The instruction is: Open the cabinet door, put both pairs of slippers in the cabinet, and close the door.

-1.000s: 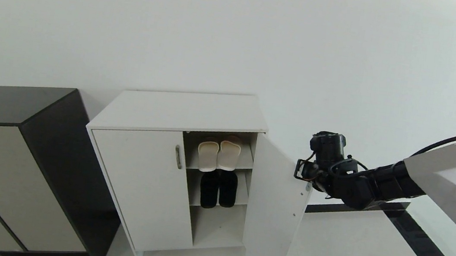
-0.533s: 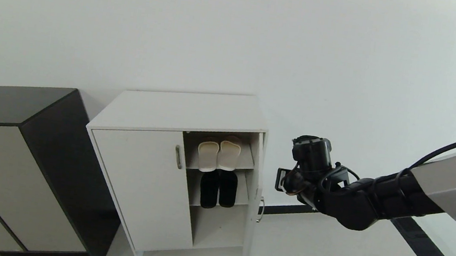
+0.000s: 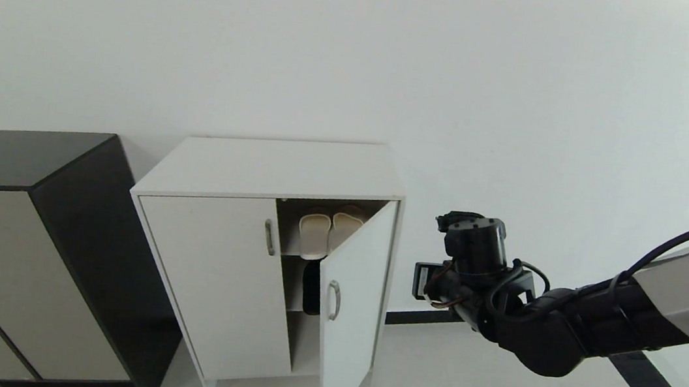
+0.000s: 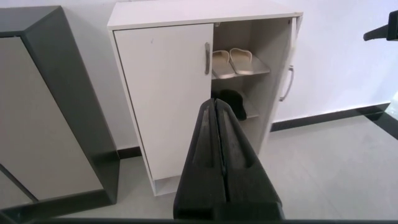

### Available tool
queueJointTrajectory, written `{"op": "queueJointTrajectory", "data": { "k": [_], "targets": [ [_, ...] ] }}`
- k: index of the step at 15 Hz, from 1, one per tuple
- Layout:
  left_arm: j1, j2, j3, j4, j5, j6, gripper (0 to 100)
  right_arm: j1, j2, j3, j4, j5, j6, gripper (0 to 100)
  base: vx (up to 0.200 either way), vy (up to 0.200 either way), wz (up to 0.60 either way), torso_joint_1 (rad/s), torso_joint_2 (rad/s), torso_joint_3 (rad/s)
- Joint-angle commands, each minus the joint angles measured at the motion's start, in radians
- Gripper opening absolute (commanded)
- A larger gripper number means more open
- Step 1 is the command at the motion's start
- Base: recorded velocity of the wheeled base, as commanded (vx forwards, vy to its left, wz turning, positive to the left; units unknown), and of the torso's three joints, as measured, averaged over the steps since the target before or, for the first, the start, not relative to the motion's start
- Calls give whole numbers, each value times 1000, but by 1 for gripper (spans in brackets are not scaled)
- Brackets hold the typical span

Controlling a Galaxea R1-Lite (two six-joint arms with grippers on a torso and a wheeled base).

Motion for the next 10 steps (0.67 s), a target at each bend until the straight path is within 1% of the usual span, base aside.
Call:
{"op": "queueJointTrajectory", "data": {
  "k": [1,6,9,10],
  "targets": [
    [1,1,0,0,0,0,0,5,-6,8,0,0,-4,0,0,0,600,2,2,2],
    [1,1,0,0,0,0,0,5,-4,24,-3,-1,-5,0,0,0,600,1,2,4],
    [0,1,0,0,0,0,0,3,2,36,-32,3,-13,0,0,0,0,0,0,0],
    [1,1,0,0,1,0,0,3,0,57,-57,28,-14,0,0,0,0,0,0,0]
  ]
}}
